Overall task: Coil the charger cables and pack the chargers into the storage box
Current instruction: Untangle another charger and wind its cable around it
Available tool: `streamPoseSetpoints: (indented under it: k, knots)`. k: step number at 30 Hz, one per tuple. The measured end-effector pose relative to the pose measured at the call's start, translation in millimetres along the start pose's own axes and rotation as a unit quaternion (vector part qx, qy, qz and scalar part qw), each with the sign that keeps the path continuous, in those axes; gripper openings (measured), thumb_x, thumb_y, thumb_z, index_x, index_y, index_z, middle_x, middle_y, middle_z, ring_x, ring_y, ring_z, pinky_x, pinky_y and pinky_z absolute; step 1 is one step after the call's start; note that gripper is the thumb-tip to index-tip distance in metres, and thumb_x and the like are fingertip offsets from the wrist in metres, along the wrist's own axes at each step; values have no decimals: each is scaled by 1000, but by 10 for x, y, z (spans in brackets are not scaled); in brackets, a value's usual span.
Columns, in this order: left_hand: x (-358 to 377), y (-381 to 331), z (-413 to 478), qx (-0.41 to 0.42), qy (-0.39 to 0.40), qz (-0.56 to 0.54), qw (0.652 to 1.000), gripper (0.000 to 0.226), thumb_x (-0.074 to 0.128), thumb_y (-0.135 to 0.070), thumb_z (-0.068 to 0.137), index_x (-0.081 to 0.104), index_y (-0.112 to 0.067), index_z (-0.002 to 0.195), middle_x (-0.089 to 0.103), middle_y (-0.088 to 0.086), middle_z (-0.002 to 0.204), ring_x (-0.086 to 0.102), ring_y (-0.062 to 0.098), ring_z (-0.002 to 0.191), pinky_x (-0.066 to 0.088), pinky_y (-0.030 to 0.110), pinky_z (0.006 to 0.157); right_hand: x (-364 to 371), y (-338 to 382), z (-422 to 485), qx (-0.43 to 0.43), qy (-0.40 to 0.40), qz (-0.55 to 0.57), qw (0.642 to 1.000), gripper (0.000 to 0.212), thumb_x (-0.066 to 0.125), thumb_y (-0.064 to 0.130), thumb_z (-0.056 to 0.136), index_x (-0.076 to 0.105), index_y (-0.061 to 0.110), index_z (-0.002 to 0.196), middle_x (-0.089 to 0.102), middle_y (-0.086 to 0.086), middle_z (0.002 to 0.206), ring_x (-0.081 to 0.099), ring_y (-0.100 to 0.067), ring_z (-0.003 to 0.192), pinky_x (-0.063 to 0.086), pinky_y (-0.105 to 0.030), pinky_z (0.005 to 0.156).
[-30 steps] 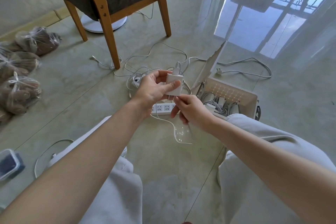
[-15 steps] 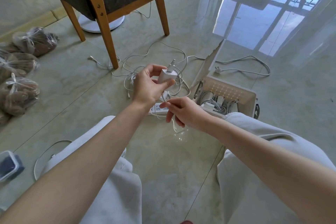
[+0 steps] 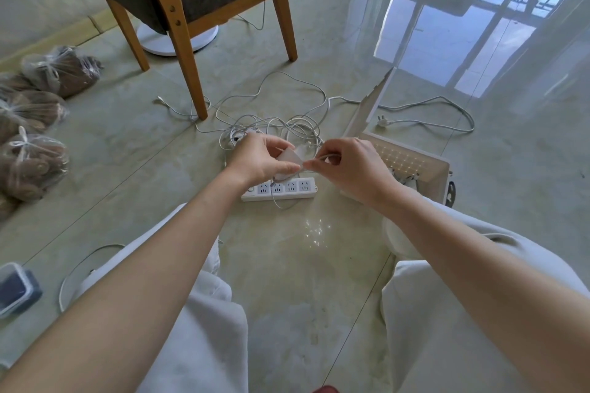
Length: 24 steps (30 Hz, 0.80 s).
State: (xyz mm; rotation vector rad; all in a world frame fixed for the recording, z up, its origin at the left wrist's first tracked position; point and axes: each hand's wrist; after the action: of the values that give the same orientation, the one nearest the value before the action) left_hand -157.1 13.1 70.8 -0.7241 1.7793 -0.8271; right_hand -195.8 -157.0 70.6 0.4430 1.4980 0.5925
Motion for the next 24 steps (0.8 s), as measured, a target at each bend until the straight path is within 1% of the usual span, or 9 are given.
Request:
streamPoseSetpoints:
  k: [2,5,8,13,16,18,21,22,24]
  knots:
    - [-6,21,0,-23,56,0,998,43,78,-6,73,66,-5,115,69,3,91,66,18,89,55,28,80,-13,-45,50,2,-14,15,1000,21,70,42,77,61,24,72,51,12,63,46,-10,65,32,-25,64]
    - [-31,5,-18,-34,135,-14,990,35,73,-3,78,68,-10,112,70,-6,81,62,9,76,48,20,67,-10,-99,109,-7,-22,36,999,18,74,33,75,65,18,80,57,5,77,49,-13,73,33,-21,66]
    - [-90,3,-15,-34,168,-16,985,34,72,-5,80,69,-14,112,72,-6,85,62,6,74,46,21,69,-19,-121,123,-15,-19,67,997,15,72,25,78,66,13,85,61,0,85,50,-10,74,35,-7,63]
    - [-191,9,-16,-33,200,-45,978,36,72,-10,80,68,-23,113,73,-3,96,65,11,86,50,23,76,-53,-162,150,-4,-3,82,997,14,64,24,86,64,10,88,61,1,82,51,-13,74,35,-6,63]
    - [-229,-7,-35,-35,229,-91,968,36,72,-13,77,68,-23,111,74,-3,94,67,8,82,52,19,69,-23,-175,157,10,33,105,994,14,56,20,91,58,15,79,56,5,71,49,1,61,35,-6,58]
    - [-251,-17,-50,-37,248,-129,959,34,73,-17,68,70,-25,101,74,-4,90,66,7,78,52,18,67,23,-175,167,27,62,128,989,26,48,16,95,53,18,70,54,7,66,47,3,57,37,-9,61]
    - [-262,-23,-44,-43,245,-217,944,39,75,-19,59,71,-17,97,73,-1,87,65,11,76,54,19,64,102,-178,181,72,92,216,969,34,37,15,99,58,10,72,55,1,63,52,-14,64,51,-35,77]
    - [-259,-25,-34,-45,237,-248,938,47,80,-23,54,70,-14,99,73,1,87,66,12,76,55,19,63,128,-168,172,82,100,230,964,37,35,16,100,57,10,70,55,0,62,53,-17,64,51,-41,81]
    - [-244,-26,-4,-50,224,-308,923,67,90,-30,41,67,-9,101,72,5,88,68,16,78,56,24,66,204,-136,131,87,120,223,964,41,33,21,101,55,16,67,56,1,60,53,-18,64,50,-44,85]
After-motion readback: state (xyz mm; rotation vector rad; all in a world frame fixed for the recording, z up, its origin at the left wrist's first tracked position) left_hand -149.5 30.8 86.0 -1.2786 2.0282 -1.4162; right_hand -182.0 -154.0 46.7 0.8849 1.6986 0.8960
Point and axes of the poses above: each hand's wrist, its own z-axis towards the middle knuckle, its own x-axis out of the palm, y = z × x
